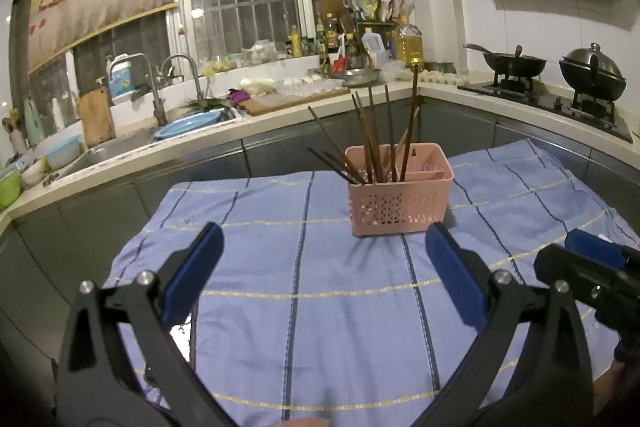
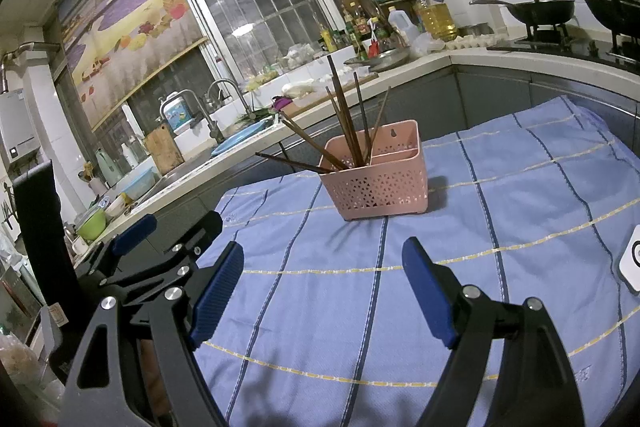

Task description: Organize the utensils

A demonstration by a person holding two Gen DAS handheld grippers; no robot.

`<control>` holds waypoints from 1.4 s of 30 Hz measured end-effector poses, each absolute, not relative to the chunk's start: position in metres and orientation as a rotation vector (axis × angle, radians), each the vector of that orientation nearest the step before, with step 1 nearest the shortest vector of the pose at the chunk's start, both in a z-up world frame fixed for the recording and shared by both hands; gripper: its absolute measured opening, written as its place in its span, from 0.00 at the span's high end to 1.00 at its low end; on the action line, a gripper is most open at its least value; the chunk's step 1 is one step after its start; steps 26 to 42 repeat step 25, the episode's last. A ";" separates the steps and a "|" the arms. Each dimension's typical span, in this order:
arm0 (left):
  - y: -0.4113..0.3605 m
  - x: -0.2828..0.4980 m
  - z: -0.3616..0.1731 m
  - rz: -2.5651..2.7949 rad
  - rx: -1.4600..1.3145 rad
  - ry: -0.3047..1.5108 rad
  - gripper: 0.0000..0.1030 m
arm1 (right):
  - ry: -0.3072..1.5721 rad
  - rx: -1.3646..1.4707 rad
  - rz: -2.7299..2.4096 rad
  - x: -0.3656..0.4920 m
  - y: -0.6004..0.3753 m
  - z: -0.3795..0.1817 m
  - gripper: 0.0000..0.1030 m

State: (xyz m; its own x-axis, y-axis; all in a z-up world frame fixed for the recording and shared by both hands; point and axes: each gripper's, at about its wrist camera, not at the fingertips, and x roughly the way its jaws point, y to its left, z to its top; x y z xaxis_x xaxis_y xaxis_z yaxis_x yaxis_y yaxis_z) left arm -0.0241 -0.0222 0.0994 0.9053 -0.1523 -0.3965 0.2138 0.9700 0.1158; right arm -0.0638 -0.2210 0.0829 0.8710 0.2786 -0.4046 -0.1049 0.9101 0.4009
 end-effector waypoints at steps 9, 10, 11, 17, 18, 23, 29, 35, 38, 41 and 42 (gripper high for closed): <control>-0.023 -0.020 0.099 -0.204 0.150 0.424 0.06 | 0.475 0.380 0.206 -0.064 -0.222 0.083 0.22; -0.023 -0.019 0.098 -0.204 0.151 0.426 0.06 | 0.475 0.381 0.206 -0.063 -0.222 0.083 0.22; -0.024 -0.019 0.098 -0.205 0.151 0.427 0.06 | 0.475 0.381 0.206 -0.063 -0.222 0.083 0.22; -0.029 -0.018 0.094 -0.225 0.164 0.448 0.06 | 0.476 0.383 0.203 -0.064 -0.223 0.083 0.22; -0.030 -0.017 0.093 -0.225 0.166 0.453 0.06 | 0.477 0.384 0.202 -0.064 -0.223 0.083 0.22; -0.031 -0.013 0.088 -0.231 0.163 0.482 0.06 | 0.486 0.396 0.192 -0.068 -0.221 0.081 0.22; -0.033 -0.012 0.087 -0.230 0.164 0.488 0.06 | 0.488 0.398 0.190 -0.068 -0.220 0.079 0.22; -0.033 -0.012 0.087 -0.230 0.164 0.488 0.06 | 0.488 0.398 0.190 -0.068 -0.220 0.079 0.22; -0.033 -0.012 0.087 -0.230 0.164 0.488 0.06 | 0.488 0.398 0.190 -0.068 -0.220 0.079 0.22; -0.033 -0.012 0.087 -0.230 0.164 0.488 0.06 | 0.488 0.398 0.190 -0.068 -0.220 0.079 0.22; -0.033 -0.012 0.087 -0.230 0.164 0.488 0.06 | 0.488 0.398 0.190 -0.068 -0.220 0.079 0.22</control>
